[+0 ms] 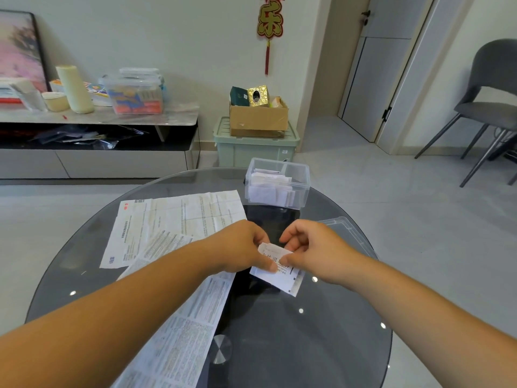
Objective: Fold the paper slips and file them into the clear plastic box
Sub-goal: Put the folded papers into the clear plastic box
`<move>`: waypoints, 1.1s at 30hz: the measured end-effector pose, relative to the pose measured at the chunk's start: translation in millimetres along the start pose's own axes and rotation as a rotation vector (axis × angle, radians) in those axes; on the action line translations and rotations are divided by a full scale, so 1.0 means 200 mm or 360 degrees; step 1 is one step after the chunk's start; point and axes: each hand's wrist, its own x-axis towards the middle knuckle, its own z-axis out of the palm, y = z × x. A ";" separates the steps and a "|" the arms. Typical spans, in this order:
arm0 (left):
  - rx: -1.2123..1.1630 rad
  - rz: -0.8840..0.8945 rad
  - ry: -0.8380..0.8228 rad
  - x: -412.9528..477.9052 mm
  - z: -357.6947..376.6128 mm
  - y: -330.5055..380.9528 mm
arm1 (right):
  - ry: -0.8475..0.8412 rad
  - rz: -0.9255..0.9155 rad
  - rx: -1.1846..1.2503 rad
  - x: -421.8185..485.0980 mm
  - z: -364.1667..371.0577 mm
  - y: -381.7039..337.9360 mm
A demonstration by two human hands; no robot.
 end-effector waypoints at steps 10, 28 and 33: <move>-0.0033 0.0437 0.0464 0.08 -0.19 0.10 | 0.0274 -0.0282 -0.0268 0.15 -0.20 -0.12; 0.1471 0.0571 0.0372 0.75 -0.42 0.04 | 0.0679 -0.0301 -0.0286 0.98 -0.44 -0.09; 0.1476 0.0481 0.0409 0.79 -0.38 0.05 | 0.0641 -0.0295 -0.0365 1.00 -0.41 -0.06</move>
